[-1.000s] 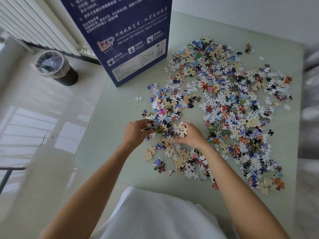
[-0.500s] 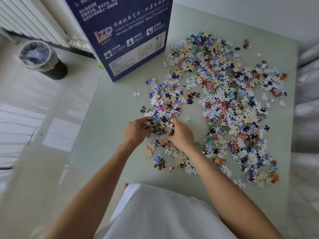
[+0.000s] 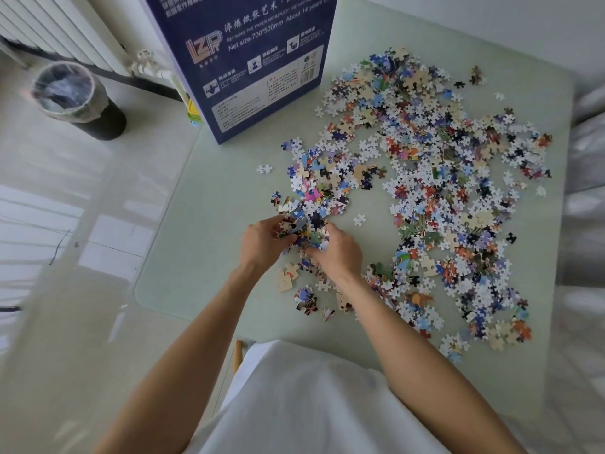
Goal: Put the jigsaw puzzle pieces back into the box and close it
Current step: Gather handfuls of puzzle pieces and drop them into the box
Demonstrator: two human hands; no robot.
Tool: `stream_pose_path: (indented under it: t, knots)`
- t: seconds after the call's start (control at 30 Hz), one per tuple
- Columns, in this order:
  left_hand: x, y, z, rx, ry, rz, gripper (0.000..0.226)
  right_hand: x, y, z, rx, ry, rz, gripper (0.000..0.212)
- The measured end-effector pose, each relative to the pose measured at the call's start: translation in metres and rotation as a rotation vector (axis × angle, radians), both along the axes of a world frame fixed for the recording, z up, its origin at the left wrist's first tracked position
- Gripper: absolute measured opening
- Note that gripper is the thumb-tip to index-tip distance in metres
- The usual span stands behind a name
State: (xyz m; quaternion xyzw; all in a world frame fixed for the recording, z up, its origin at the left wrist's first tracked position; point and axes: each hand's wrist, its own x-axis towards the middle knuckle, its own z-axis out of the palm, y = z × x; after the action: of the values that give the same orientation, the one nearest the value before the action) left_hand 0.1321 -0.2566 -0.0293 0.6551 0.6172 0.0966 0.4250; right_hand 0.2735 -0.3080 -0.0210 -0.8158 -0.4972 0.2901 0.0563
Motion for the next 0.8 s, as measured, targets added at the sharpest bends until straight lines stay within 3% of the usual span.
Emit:
stream_pose_path:
  t: [0.27,0.4,0.63,0.73,0.8]
  knots:
    - [-0.008,0.001,0.024,0.055,-0.064,0.008,0.035,0.042,-0.002,0.021,0.081,0.335,-0.088,0.041]
    - [-0.012,0.011,0.066,0.189,-0.116,-0.019,0.036,0.066,0.006,0.056,0.142,0.380,-0.028,0.056]
    - [-0.006,0.068,0.202,0.657,-0.225,-0.033,0.036,0.095,0.067,0.156,0.407,0.502,0.092,0.056]
    - [-0.002,0.105,0.265,0.924,-0.251,-0.008,0.036,0.098,0.095,0.199,0.545,0.533,0.099,0.027]
    - [0.000,0.134,0.300,1.064,-0.264,0.051,0.034,0.099,0.114,0.226,0.652,0.542,0.113,0.020]
